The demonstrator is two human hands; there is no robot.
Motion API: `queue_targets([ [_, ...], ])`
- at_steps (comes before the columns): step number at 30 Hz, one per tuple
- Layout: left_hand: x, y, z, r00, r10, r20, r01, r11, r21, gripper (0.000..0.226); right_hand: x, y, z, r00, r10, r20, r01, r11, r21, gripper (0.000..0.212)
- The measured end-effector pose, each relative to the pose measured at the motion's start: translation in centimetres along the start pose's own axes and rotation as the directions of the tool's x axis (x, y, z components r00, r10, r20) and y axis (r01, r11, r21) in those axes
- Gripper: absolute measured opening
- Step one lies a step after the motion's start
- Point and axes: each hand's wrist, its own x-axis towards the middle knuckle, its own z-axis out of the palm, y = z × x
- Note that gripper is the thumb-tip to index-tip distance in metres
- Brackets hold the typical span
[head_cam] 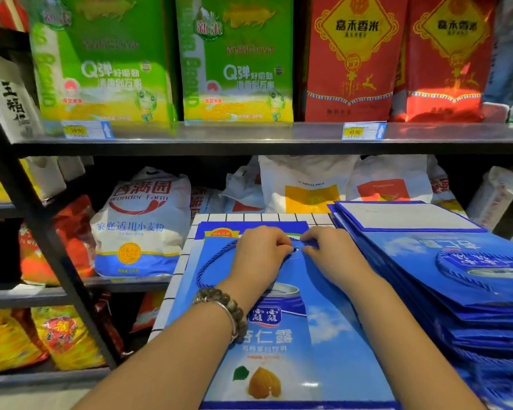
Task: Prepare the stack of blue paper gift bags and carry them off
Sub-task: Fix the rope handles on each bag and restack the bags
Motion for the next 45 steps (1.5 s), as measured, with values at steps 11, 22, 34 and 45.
queue_targets([
  [11, -0.6, 1.2, 0.7, 0.991, 0.133, -0.006, -0.130, 0.976, 0.175, 0.019, 0.0, 0.3, -0.3, 0.998, 0.032, -0.057, -0.025, 0.992, 0.120, 0.018],
  [22, -0.2, 0.5, 0.2, 0.983, 0.105, -0.153, -0.084, 0.987, 0.139, 0.032, -0.1, 0.3, -1.1, 0.994, -0.014, -0.105, 0.050, 0.937, 0.345, 0.012],
  [34, 2.4, 1.4, -2.0, 0.952, -0.002, 0.306, 0.071, 0.974, -0.216, 0.019, -0.4, 0.0, -1.1, 0.981, -0.044, -0.189, 0.123, 0.893, 0.432, 0.013],
  [45, 5.5, 1.2, -2.6, 0.648, -0.371, 0.666, 0.644, 0.733, -0.218, 0.029, -0.7, 0.1, -0.6, 0.980, -0.081, -0.183, 0.167, 0.831, 0.530, 0.026],
])
